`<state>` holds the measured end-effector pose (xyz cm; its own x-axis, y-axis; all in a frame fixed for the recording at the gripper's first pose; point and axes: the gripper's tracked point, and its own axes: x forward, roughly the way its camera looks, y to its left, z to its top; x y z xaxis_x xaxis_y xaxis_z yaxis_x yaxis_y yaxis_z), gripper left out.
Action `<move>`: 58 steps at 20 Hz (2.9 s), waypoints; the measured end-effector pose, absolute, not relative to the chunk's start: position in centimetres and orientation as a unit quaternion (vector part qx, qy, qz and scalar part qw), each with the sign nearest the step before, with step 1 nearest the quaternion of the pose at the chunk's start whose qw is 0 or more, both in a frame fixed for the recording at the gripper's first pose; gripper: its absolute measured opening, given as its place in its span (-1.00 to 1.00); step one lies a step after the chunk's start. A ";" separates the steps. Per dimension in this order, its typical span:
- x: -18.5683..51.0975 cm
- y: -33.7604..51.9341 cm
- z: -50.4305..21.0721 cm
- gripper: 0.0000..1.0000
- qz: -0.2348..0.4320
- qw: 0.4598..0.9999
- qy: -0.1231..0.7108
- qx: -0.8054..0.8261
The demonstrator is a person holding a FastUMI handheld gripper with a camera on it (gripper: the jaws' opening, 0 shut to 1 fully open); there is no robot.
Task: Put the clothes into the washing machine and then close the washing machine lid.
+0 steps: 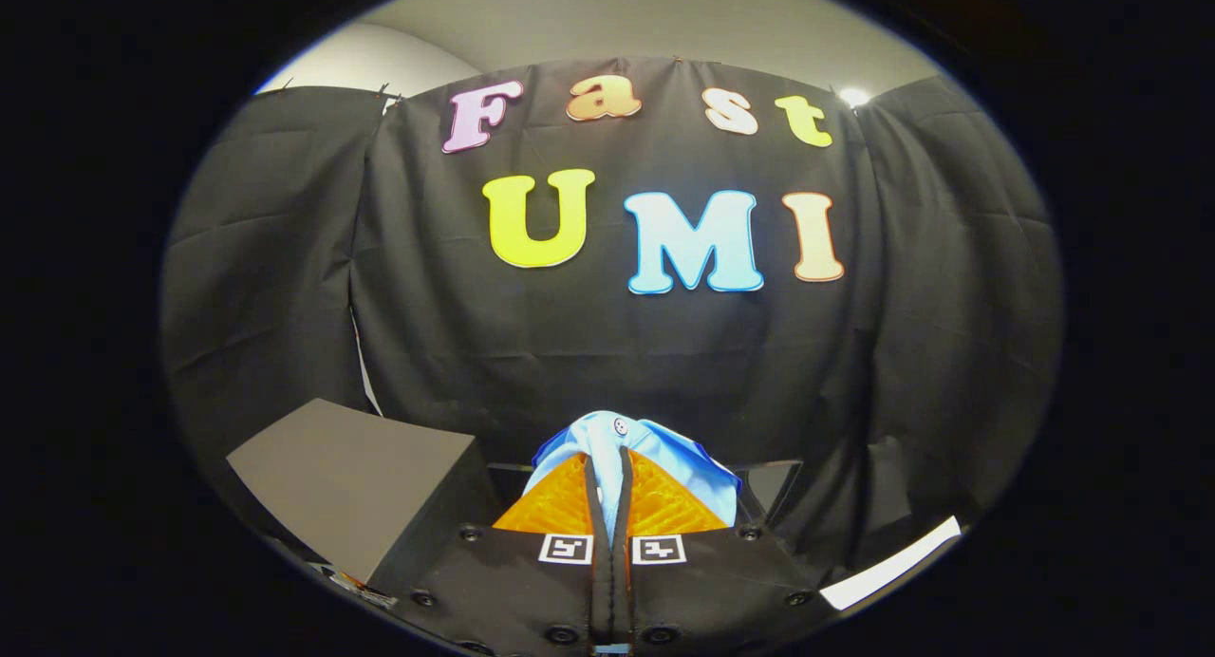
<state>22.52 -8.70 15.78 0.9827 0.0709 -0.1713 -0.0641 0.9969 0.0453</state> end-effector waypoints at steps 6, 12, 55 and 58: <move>22.9 -10.4 11.3 -0.97 0.019 0.993 0.111 0.026; 23.3 -9.8 6.6 -0.98 0.023 0.989 0.141 0.029; 22.3 -9.3 -9.7 0.93 -0.005 0.967 0.253 0.037; 22.3 -9.2 -9.1 0.93 -0.004 0.968 0.250 0.038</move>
